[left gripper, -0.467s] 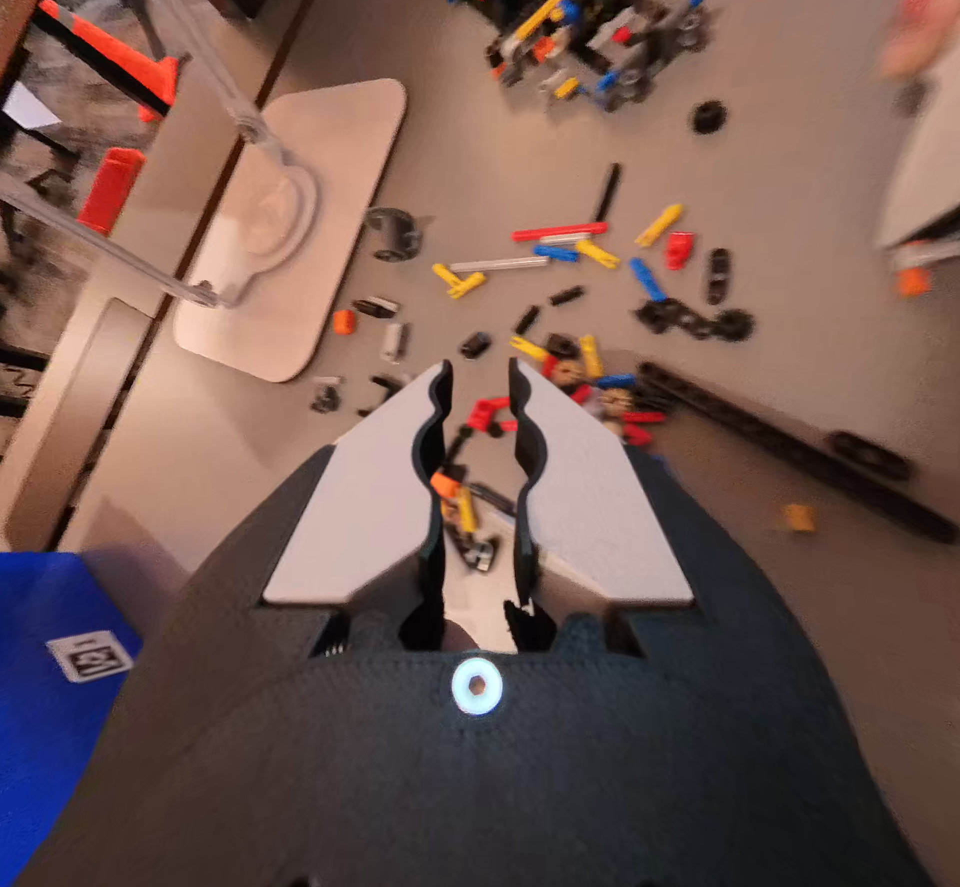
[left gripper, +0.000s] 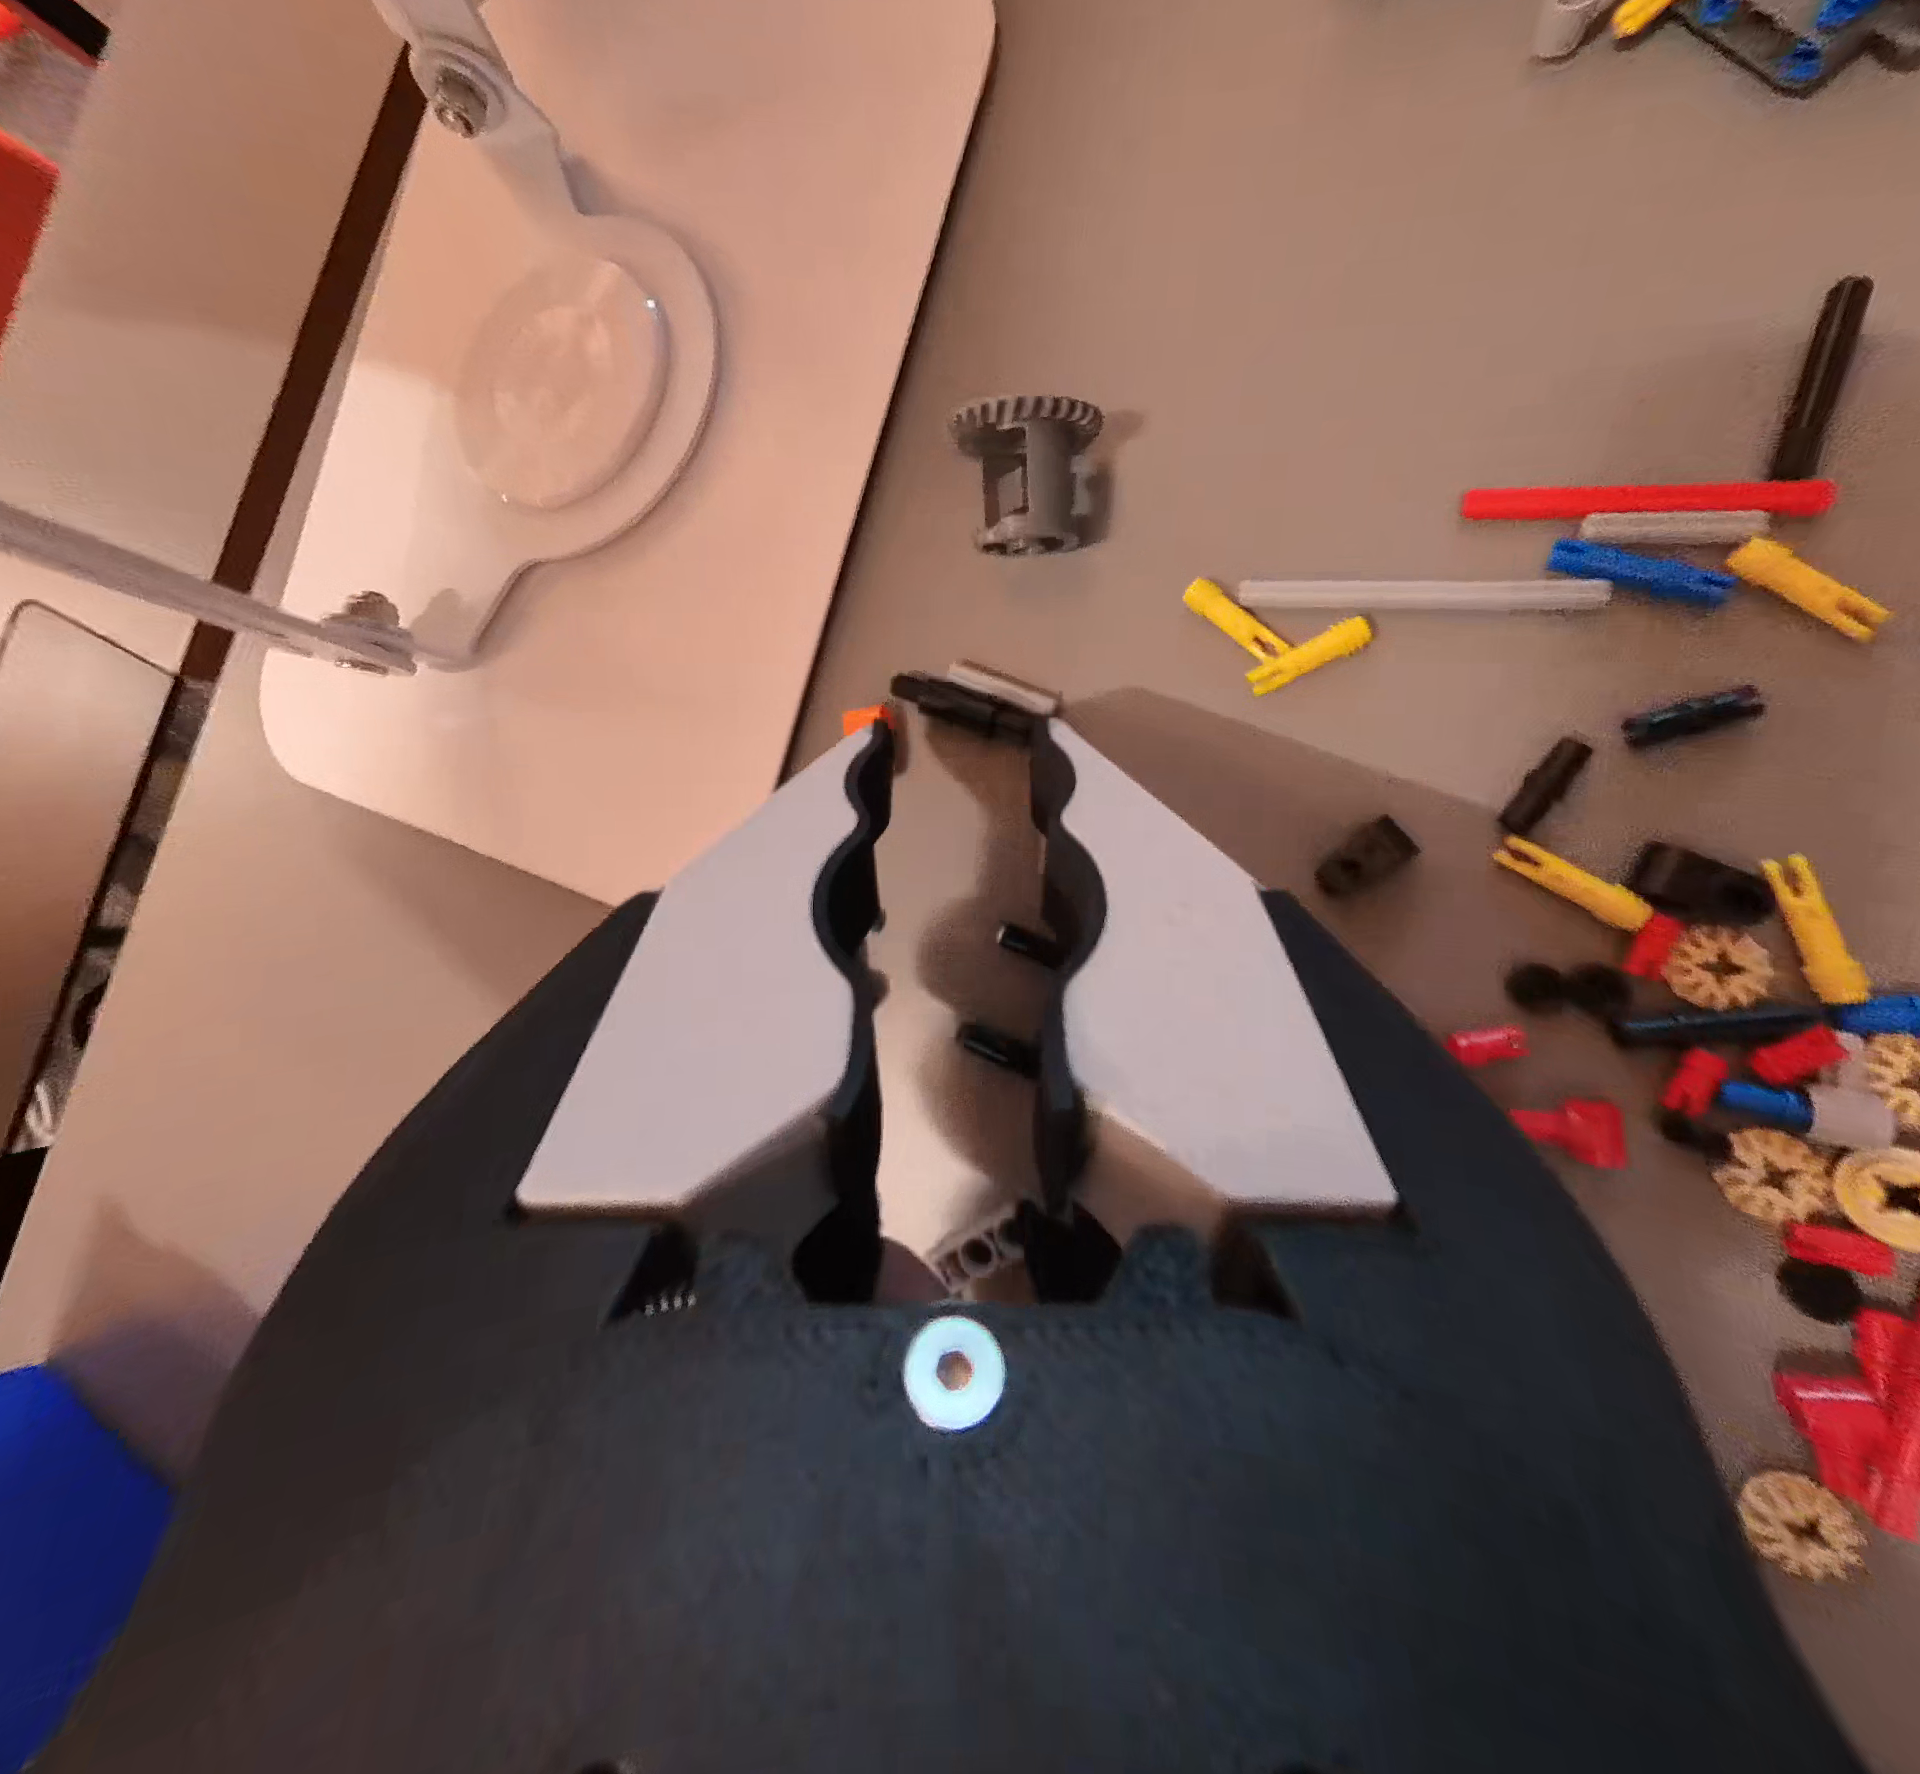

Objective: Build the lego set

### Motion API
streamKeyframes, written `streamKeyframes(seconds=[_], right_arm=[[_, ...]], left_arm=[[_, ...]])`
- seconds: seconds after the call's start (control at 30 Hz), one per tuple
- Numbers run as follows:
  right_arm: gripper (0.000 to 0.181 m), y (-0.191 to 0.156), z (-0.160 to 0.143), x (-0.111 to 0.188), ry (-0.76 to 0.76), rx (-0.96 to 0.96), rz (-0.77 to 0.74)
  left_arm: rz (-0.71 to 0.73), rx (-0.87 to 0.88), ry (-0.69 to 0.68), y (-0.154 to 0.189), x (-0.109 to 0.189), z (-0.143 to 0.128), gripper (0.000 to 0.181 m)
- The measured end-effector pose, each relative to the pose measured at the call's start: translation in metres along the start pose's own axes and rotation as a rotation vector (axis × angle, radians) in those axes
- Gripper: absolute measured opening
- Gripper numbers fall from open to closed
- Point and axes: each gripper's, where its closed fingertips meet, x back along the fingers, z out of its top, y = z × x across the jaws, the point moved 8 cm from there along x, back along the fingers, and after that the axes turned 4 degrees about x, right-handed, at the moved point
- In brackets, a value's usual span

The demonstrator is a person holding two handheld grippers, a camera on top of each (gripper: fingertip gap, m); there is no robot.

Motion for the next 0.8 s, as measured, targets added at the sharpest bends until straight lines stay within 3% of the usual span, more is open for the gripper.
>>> streamKeyframes(seconds=[0.03, 0.3, 0.5, 0.67, 0.8], right_arm=[[0.004, 0.0, -0.001, 0.0, 0.001, -0.001, 0.0], [0.003, -0.001, -0.005, 0.001, 0.004, 0.006, 0.0], [0.004, -0.001, -0.008, 0.003, -0.016, 0.003, -0.008], [0.014, 0.002, -0.005, 0.007, 0.005, -0.075, -0.031], [0.012, 0.006, -0.006, 0.012, 0.016, -0.109, -0.051]], left_arm=[[-0.022, 0.017, -0.008, 0.0, -0.003, 0.002, 0.025], [-0.083, 0.149, -0.033, -0.003, -0.013, 0.007, 0.008], [-0.05, 0.073, -0.018, 0.002, -0.012, 0.007, 0.005], [-0.003, 0.005, 0.056, 0.014, 0.005, 0.009, 0.005], [0.033, -0.03, 0.093, 0.03, 0.031, 0.012, 0.005]])
